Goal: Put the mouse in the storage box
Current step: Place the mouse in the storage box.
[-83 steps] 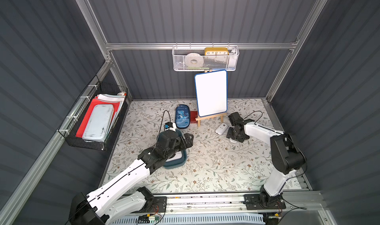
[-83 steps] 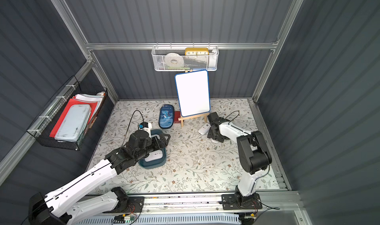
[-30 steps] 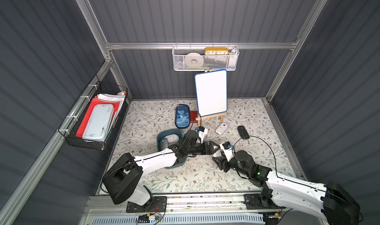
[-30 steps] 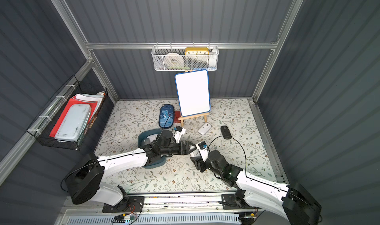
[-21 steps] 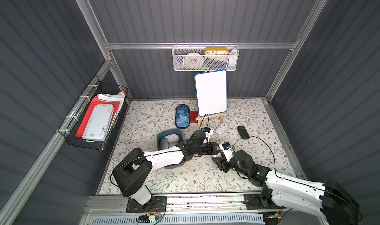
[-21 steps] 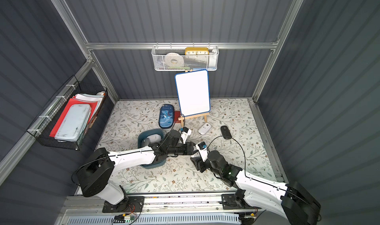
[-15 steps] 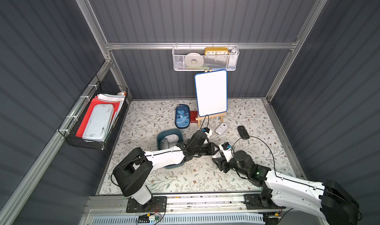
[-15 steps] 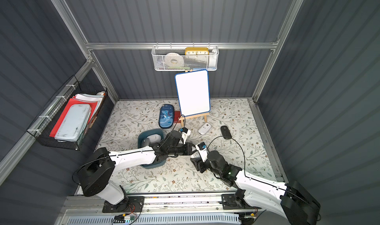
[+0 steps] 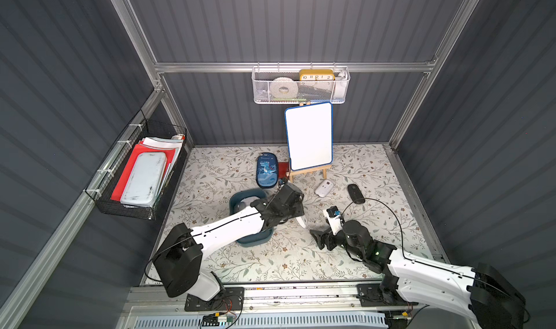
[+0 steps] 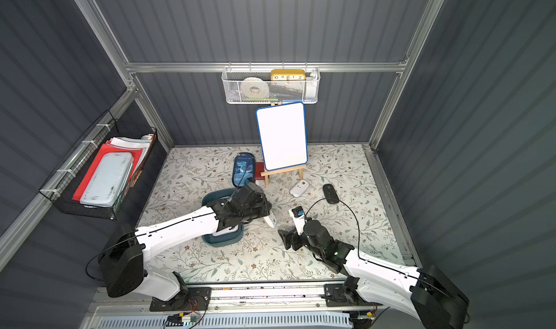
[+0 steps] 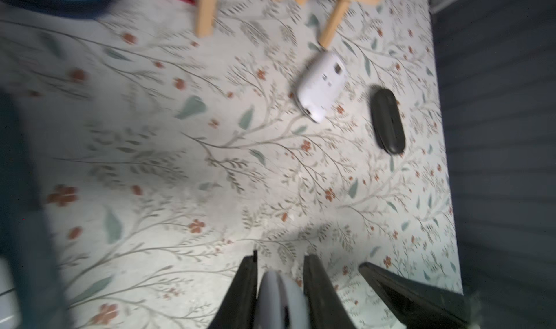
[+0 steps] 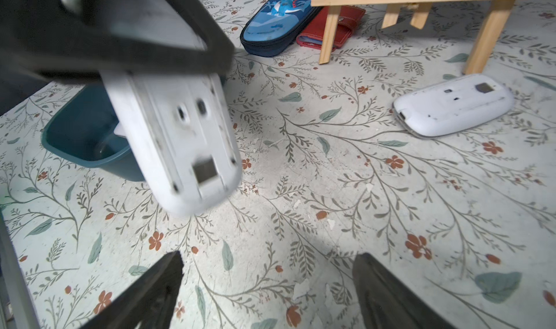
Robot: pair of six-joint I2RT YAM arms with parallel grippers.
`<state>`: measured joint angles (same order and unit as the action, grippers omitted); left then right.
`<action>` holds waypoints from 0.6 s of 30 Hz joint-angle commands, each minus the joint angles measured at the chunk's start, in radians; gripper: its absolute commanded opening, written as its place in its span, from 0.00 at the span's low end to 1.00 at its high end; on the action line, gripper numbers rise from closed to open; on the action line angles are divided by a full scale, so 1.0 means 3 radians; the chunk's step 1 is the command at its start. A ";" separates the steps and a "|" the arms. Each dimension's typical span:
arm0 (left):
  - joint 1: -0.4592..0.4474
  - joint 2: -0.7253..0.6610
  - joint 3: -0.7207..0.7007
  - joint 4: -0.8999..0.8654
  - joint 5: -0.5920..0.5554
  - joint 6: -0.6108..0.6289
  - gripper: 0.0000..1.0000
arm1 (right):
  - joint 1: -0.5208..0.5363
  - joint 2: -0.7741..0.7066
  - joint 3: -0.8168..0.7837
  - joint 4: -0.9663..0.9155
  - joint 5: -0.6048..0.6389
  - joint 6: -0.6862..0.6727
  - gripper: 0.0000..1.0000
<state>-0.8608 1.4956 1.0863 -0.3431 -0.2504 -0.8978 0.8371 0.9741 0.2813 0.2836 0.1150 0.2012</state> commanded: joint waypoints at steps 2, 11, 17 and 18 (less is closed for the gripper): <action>0.0481 -0.0156 0.0030 -0.1022 -0.0694 -0.0205 0.00 | 0.0013 0.0066 0.0085 -0.0014 0.0124 0.0050 0.93; 0.0930 0.0150 0.0332 -0.1678 -0.1074 -0.0259 0.03 | 0.0010 0.0189 0.0143 -0.0025 0.0208 0.0089 0.93; 0.1003 0.0593 0.0484 -0.1779 -0.1144 -0.0206 0.00 | 0.0006 0.0205 0.0154 -0.0031 0.0213 0.0095 0.93; 0.1009 0.0665 0.0512 -0.1779 -0.1141 -0.0177 0.00 | 0.0006 0.0210 0.0156 -0.0030 0.0214 0.0092 0.93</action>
<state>-0.5652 1.6554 1.2068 -0.8150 -0.5613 -0.9581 0.8368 1.0321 0.3012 0.2802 0.1623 0.2211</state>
